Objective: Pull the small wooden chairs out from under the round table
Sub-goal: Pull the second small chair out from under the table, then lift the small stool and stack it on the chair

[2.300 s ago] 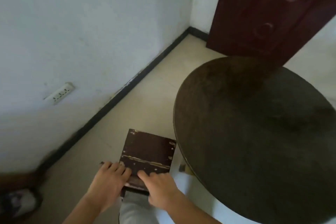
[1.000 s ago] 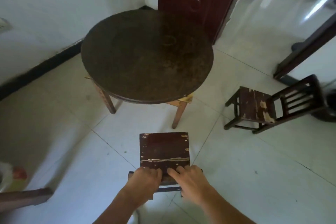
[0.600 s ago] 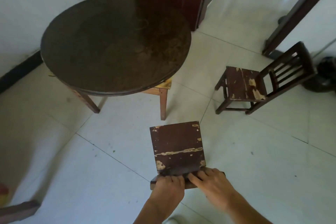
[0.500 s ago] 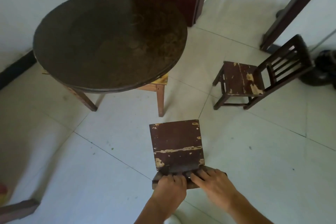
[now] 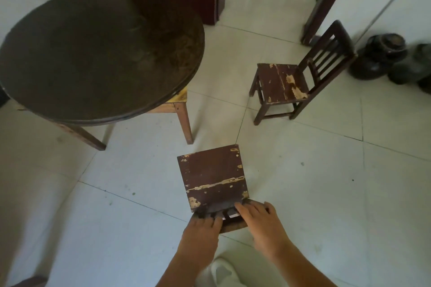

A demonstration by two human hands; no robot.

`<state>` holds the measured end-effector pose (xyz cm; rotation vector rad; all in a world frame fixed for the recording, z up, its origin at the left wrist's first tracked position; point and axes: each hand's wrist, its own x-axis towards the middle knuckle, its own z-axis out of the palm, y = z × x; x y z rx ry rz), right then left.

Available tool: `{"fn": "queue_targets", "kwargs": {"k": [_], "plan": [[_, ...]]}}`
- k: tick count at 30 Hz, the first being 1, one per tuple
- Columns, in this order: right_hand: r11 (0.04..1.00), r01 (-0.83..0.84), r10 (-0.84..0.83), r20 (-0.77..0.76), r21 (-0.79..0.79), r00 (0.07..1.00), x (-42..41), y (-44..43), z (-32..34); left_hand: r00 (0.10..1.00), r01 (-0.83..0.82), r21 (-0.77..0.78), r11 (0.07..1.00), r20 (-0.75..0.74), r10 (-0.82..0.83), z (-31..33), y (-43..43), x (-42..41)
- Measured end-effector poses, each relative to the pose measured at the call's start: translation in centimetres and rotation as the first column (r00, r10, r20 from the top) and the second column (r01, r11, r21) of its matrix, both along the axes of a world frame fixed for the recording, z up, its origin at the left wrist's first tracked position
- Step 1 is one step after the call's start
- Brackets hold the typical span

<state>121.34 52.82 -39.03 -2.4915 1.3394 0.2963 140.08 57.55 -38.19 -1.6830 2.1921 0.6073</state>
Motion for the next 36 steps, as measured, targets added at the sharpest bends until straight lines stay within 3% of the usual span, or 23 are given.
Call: {"fn": "queue_targets", "kwargs": {"k": [2, 4, 8, 10, 13, 20, 23, 26, 32, 36], "plan": [[0.982, 0.183, -0.186, 0.058, 0.054, 0.981, 0.0, 1.6, 1.3, 0.999, -0.039, 0.003, 0.999, -0.033, 0.040, 1.3, 1.0, 1.3], [0.911, 0.407, -0.413, 0.129, 0.073, 0.901, 0.6, 3.5, 3.1, 0.994, -0.088, 0.001, 0.996, -0.070, 0.088, 2.8, 2.3, 3.0], [0.607, 0.728, -0.795, 0.253, 0.320, 0.551, 3.3, 8.8, 7.2, 0.996, -0.038, 0.017, 0.999, -0.084, 0.039, 5.1, 5.6, 7.2], [0.449, 0.758, -0.893, 0.271, 0.473, 0.360, 5.1, 11.4, 8.6, 0.998, 0.024, 0.047, 0.999, -0.060, -0.021, 6.1, 7.3, 9.2], [0.261, 0.785, -0.956, 0.264, 0.562, 0.128, 7.8, 15.1, 10.2, 0.995, 0.100, 0.071, 0.992, -0.035, -0.098, 7.3, 9.7, 11.9], [0.080, 0.746, -0.960, 0.253, 0.661, -0.121, 9.5, 21.1, 12.5, 0.988, 0.113, 0.055, 0.992, -0.111, -0.106, 10.2, 11.4, 13.4], [0.072, 0.740, -0.945, 0.282, 0.668, -0.163, 7.4, 19.8, 14.0, 0.970, 0.034, 0.016, 0.999, -0.243, -0.029, 12.2, 8.9, 10.8], [0.151, 0.744, -0.926, 0.357, 0.651, -0.125, 4.0, 16.6, 16.6, 0.923, -0.044, -0.003, 0.999, -0.382, 0.040, 14.4, 5.0, 7.1], [0.268, 0.715, -0.876, 0.473, 0.645, -0.098, -6.6, 6.2, 22.1, 0.759, -0.155, 0.166, 0.974, -0.611, 0.225, 17.4, -4.9, -3.6], [0.360, 0.696, -0.859, 0.512, 0.621, -0.013, -15.3, -1.9, 25.2, 0.642, -0.275, 0.243, 0.930, -0.674, 0.366, 19.1, -12.5, -12.2]]}}
